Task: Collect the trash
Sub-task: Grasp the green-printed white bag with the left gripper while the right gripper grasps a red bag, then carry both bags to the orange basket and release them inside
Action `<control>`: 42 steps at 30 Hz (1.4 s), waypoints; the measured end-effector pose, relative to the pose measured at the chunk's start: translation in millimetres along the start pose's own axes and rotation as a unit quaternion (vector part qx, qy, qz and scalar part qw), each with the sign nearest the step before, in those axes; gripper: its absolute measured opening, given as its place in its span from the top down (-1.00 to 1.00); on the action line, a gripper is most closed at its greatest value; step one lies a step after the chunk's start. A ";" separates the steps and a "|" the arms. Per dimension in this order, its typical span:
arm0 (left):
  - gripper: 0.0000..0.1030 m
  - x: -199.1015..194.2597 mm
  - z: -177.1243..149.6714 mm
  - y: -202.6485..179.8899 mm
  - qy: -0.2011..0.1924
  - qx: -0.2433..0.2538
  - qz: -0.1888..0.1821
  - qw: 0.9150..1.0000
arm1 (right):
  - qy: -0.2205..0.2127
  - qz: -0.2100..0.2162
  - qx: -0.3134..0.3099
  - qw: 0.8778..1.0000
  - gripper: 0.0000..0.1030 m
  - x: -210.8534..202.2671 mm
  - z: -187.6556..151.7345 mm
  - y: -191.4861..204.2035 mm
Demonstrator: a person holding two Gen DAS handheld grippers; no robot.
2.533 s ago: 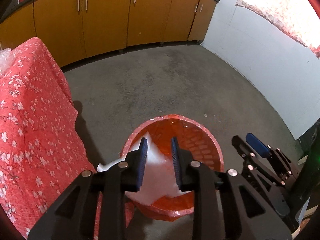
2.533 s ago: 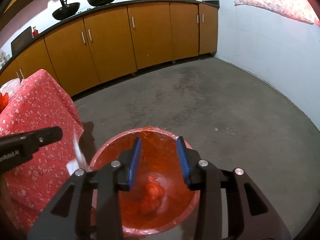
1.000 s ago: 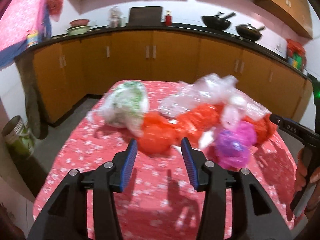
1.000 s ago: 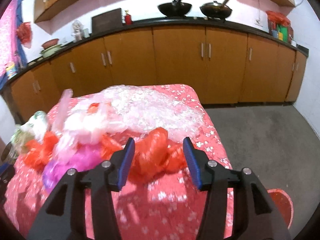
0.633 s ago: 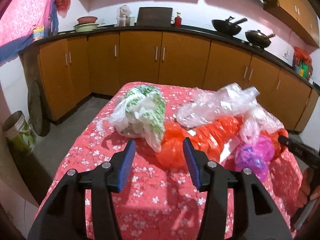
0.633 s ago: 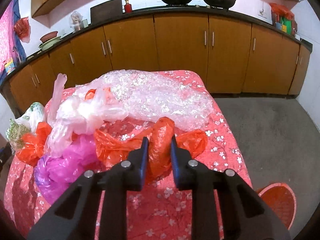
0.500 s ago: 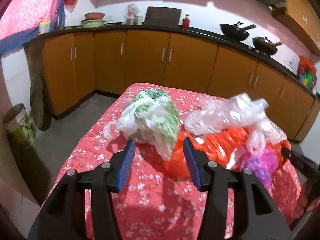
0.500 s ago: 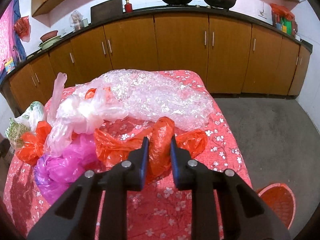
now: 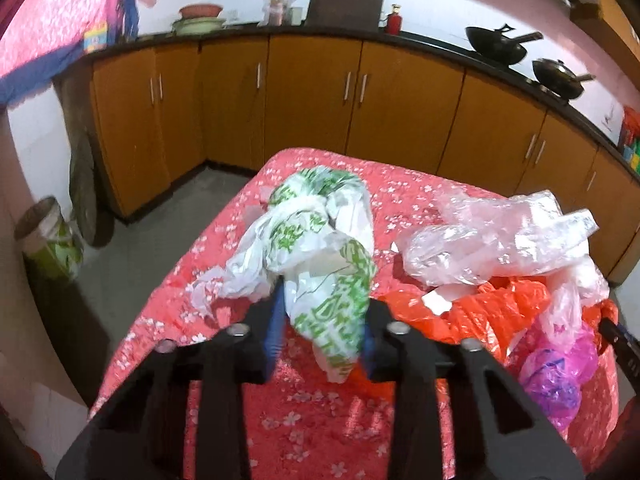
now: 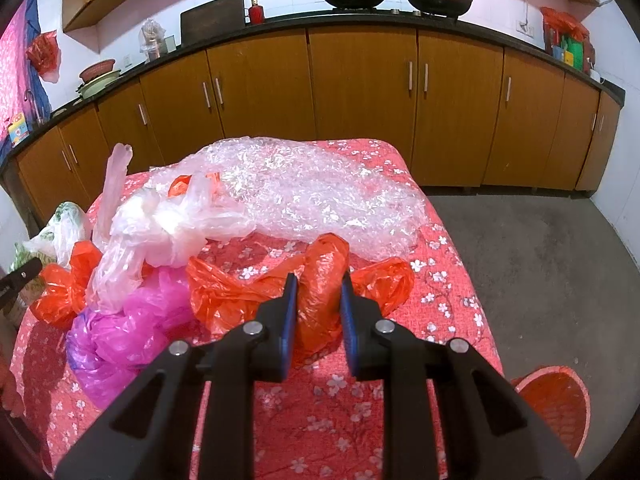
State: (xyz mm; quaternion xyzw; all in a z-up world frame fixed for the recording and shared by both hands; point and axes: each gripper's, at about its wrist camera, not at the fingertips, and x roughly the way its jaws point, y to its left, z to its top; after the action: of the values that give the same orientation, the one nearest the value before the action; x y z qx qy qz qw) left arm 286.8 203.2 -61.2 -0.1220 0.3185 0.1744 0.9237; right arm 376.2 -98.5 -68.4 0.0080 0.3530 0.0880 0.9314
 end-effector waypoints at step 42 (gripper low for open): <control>0.78 -148.0 -20.8 -105.1 -0.092 0.113 -0.121 0.982 | -0.173 -0.054 -0.014 0.983 0.62 -171.9 -3.0 -59.5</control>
State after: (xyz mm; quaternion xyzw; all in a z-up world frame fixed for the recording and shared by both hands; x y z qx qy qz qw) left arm 208.5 64.4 28.2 -0.0381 0.2328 0.0350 0.9711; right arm 257.2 -186.4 37.5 -0.0092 0.1847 0.0395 0.9820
